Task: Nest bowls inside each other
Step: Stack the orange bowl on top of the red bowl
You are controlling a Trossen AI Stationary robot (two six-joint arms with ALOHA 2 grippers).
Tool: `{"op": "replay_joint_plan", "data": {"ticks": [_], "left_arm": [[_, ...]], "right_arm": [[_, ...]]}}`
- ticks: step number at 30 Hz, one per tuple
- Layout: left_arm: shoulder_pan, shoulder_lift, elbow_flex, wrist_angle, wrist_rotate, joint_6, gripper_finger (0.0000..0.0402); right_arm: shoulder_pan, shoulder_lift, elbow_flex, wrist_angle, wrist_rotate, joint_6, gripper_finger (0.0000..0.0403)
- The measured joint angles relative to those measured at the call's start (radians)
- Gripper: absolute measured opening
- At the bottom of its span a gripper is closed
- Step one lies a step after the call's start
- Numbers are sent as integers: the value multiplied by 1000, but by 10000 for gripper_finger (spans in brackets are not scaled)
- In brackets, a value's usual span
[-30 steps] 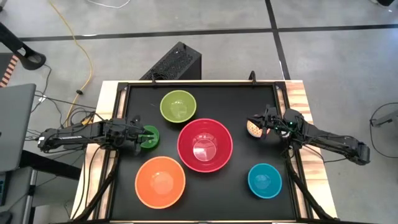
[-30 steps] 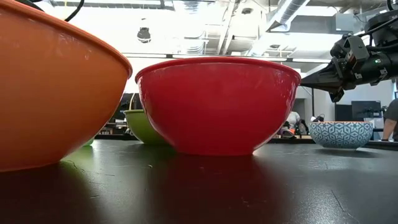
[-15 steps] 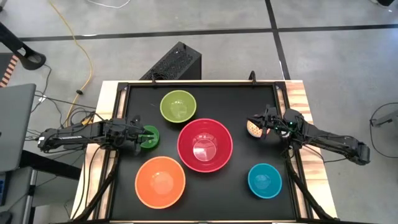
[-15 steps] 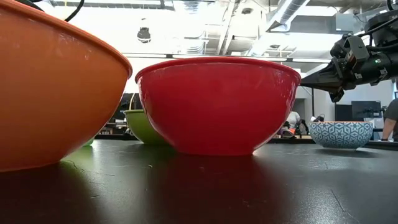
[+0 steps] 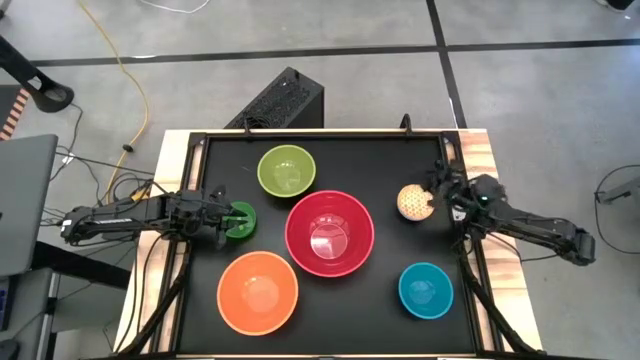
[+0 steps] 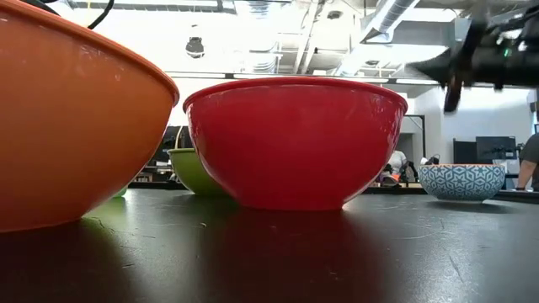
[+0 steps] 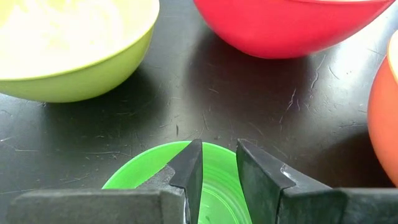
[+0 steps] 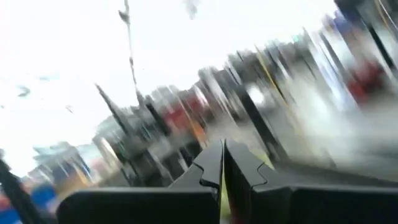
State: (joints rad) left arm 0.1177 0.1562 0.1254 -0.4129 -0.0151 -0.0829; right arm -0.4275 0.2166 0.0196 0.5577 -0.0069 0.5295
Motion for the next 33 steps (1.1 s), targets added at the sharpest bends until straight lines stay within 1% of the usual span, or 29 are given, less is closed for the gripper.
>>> {"op": "replay_joint_plan", "data": {"ticks": [3, 4, 6, 8, 11, 16, 19, 21, 25, 29, 33], "left_arm": [[0, 0, 0, 0, 0, 0, 87], [0, 0, 0, 0, 0, 0, 87], [0, 0, 0, 0, 0, 0, 87], [0, 0, 0, 0, 0, 0, 87], [0, 0, 0, 0, 0, 0, 87], [0, 0, 0, 0, 0, 0, 87], [0, 0, 0, 0, 0, 0, 87], [0, 0, 0, 0, 0, 0, 87], [0, 0, 0, 0, 0, 0, 87], [0, 0, 0, -1, 0, 0, 87], [0, 0, 0, -1, 0, 0, 87]], "right_arm": [[24, 39, 25, 222, -108, -41, 32], [42, 62, 51, 257, -136, -53, 32], [94, 122, 118, 244, -147, -91, 32], [156, 215, 205, 201, -140, -153, 32], [258, 392, 356, 124, -135, -255, 32], [416, 705, 652, -72, -122, -408, 32], [486, 891, 843, -219, -121, -479, 32], [514, 1002, 955, -349, -120, -517, 32], [540, 1190, 1167, -466, -119, -533, 32], [548, 1366, 1304, -503, -120, -534, 32], [553, 1515, 1427, -500, -120, -541, 38]]}}
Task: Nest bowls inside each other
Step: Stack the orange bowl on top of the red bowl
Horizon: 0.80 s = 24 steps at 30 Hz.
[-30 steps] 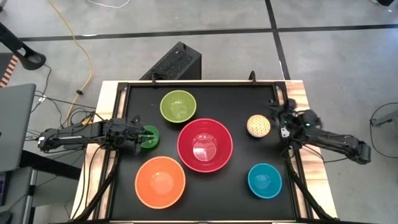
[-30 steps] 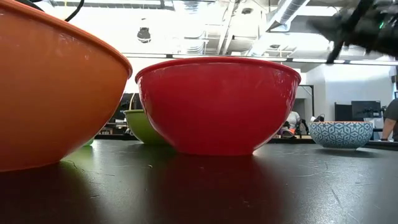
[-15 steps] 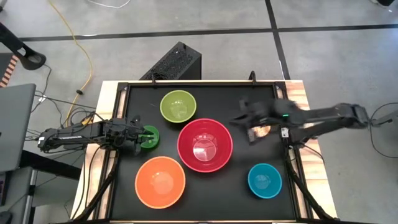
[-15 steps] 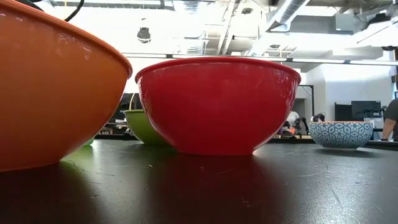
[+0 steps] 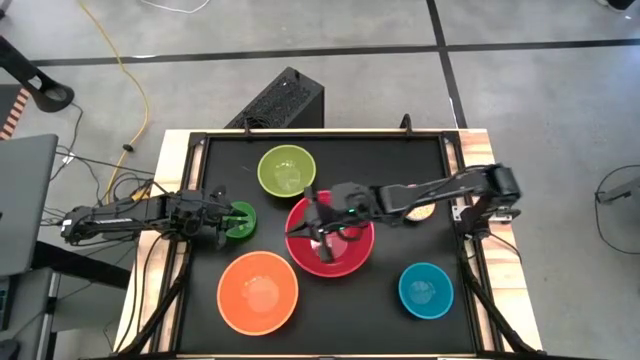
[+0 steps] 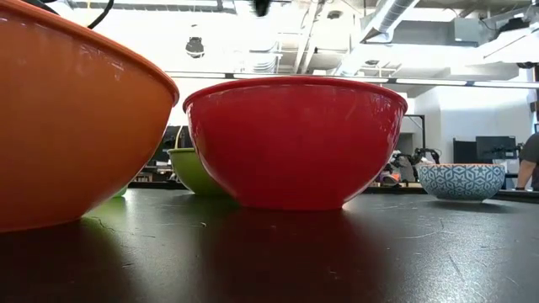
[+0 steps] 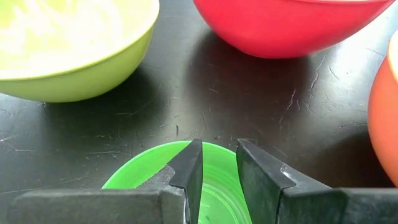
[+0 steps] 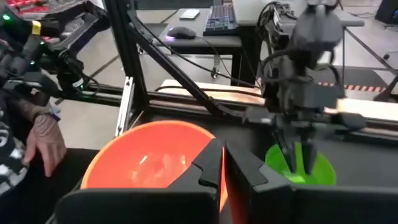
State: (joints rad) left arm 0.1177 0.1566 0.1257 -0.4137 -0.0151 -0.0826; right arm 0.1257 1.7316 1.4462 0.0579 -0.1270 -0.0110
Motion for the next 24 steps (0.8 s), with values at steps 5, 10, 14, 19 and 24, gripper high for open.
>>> {"op": "replay_joint_plan", "data": {"ticks": [5, 10, 14, 19, 24], "left_arm": [[0, 0, 0, 0, 0, 0, 87], [0, 0, 0, 0, 0, 0, 87], [0, 0, 0, 0, 0, 0, 87], [0, 0, 0, 0, 0, 0, 87], [0, 0, 0, 0, 0, 0, 87]], "right_arm": [[2, 177, 147, -32, -2, -77, 69], [15, 337, 293, -66, -1, -178, 130], [20, 455, 437, -132, -3, -176, 194], [9, 583, 630, -301, -3, -172, 259], [-6, 695, 793, -406, -3, -126, 275]]}}
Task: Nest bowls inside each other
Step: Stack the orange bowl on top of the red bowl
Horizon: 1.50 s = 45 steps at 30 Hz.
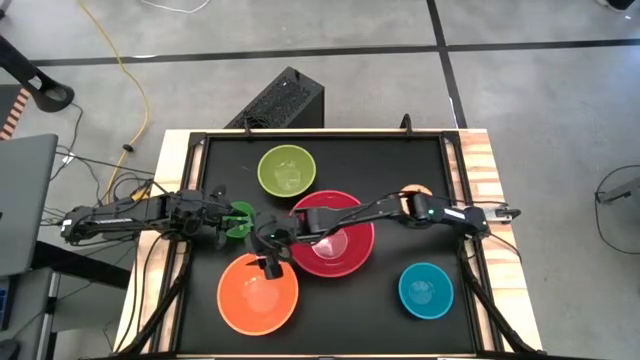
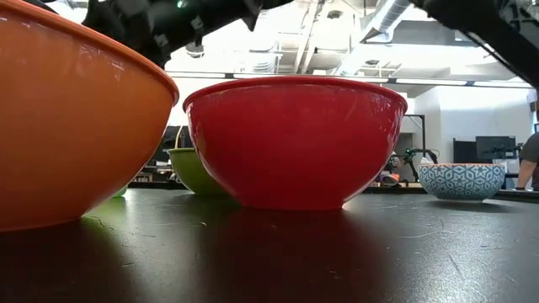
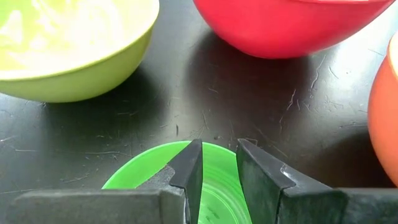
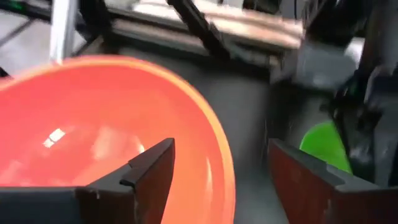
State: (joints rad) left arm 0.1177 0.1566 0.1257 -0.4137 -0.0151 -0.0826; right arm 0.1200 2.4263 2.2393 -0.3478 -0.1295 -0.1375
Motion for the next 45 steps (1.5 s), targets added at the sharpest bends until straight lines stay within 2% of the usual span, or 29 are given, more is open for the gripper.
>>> {"op": "replay_joint_plan", "data": {"ticks": [5, 12, 15, 18, 25, 26, 28, 32, 34, 42, 45], "left_arm": [[0, 0, 0, 0, -1, 0, 87], [0, 0, 0, 0, -2, 0, 87], [0, 0, 0, 0, -2, 0, 87], [0, 0, 0, 0, -2, 0, 87], [0, 0, 0, 0, -5, 0, 87], [0, 0, 0, 0, -5, 0, 87], [0, 0, 0, 0, -5, 0, 87], [0, 0, 0, 0, -5, 0, 87], [0, 0, 0, 0, -5, 0, 87], [0, 0, 0, -3, -5, 0, 87], [0, 0, 0, -6, -4, 0, 87]], "right_arm": [[-12, 92, 118, -99, 0, 6, 275], [-20, 112, 107, -136, 4, 7, 273], [-23, 114, 107, -158, 4, 9, 254], [-24, 114, 107, -165, 4, 8, 208], [-24, 114, 107, -109, -16, 23, 38], [-24, 112, 107, -93, -27, 37, 25], [-26, 111, 112, -34, -61, 79, 21], [-47, 114, 114, 62, -249, 188, 32], [-62, 111, 114, 71, -308, 223, 25], [-106, -72, 115, -120, -364, 191, 14], [-124, -145, 116, -275, -397, 144, 17]]}}
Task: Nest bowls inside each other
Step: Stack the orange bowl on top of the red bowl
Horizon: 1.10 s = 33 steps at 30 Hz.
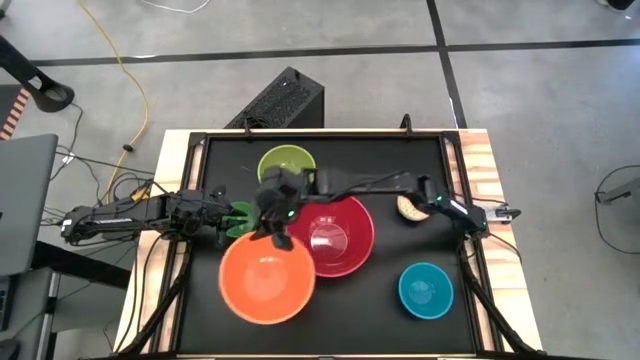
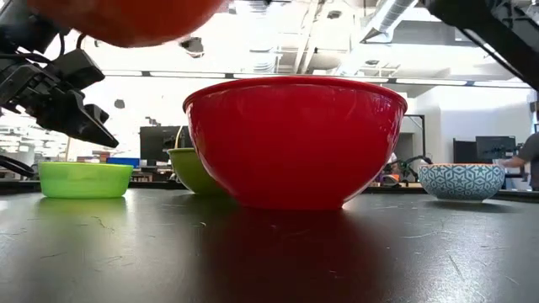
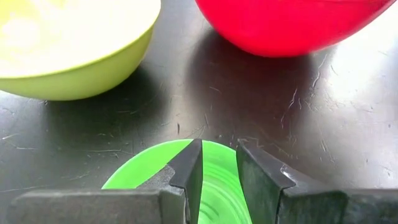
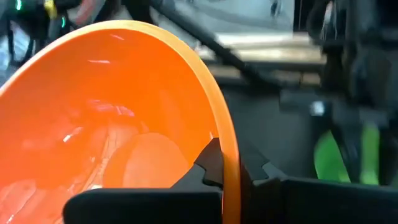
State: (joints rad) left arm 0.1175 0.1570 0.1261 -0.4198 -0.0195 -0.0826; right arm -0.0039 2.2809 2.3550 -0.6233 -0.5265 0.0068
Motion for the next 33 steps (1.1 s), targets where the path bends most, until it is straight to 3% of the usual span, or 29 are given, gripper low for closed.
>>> {"op": "replay_joint_plan", "data": {"ticks": [7, 12, 19, 24, 27, 33], "left_arm": [[0, 0, 0, -5, -5, 0, 87], [0, 0, 0, -6, -5, 0, 87], [0, 0, 1, -8, -6, 0, 87], [0, 0, 1, -8, -8, 0, 87], [0, 0, 1, -8, -8, 0, 87], [0, 0, 1, -8, -12, 0, 87]], "right_arm": [[-31, -162, -2, -416, 202, -78, 16], [-78, -249, -132, -530, 212, -120, 16], [-189, -510, -609, -161, 205, -29, 16], [-255, -629, -918, 68, 219, 75, 16], [-274, -680, -1032, 213, 208, 127, 16], [-268, -687, -1126, 267, 228, 164, 16]]}}
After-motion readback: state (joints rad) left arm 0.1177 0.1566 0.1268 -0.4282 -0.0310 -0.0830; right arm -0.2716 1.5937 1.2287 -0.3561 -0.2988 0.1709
